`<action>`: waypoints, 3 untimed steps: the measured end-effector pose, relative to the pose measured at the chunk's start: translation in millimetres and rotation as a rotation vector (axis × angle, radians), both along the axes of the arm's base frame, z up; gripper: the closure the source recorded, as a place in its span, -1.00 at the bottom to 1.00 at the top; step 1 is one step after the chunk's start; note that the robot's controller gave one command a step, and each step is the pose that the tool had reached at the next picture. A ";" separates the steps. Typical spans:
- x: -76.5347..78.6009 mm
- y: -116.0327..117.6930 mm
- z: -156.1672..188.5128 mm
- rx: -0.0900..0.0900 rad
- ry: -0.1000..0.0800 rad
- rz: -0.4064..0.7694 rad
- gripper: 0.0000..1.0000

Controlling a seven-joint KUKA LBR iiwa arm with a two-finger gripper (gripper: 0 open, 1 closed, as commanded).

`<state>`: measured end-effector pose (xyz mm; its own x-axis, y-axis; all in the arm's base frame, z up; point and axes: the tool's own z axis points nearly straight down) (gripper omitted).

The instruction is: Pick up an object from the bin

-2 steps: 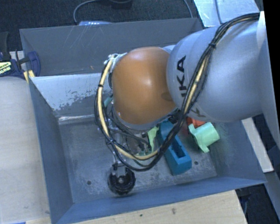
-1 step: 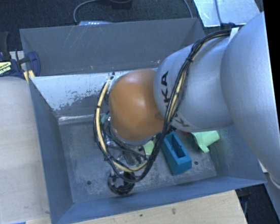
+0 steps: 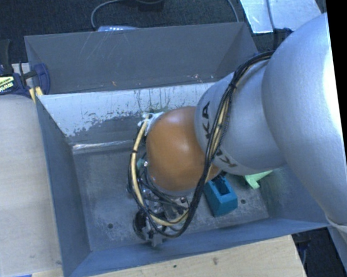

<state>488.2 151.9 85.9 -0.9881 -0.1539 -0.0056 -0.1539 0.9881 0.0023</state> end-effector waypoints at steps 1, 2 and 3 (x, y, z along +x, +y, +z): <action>20.8 -53.7 2.3 0.001 -0.008 -0.116 1.00; 20.8 -53.6 2.4 0.001 -0.008 -0.117 1.00; 22.9 -57.2 133.3 0.001 -0.011 -0.101 1.00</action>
Offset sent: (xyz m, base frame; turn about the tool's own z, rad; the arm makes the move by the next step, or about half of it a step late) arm 0.0000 0.0000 0.0000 0.0000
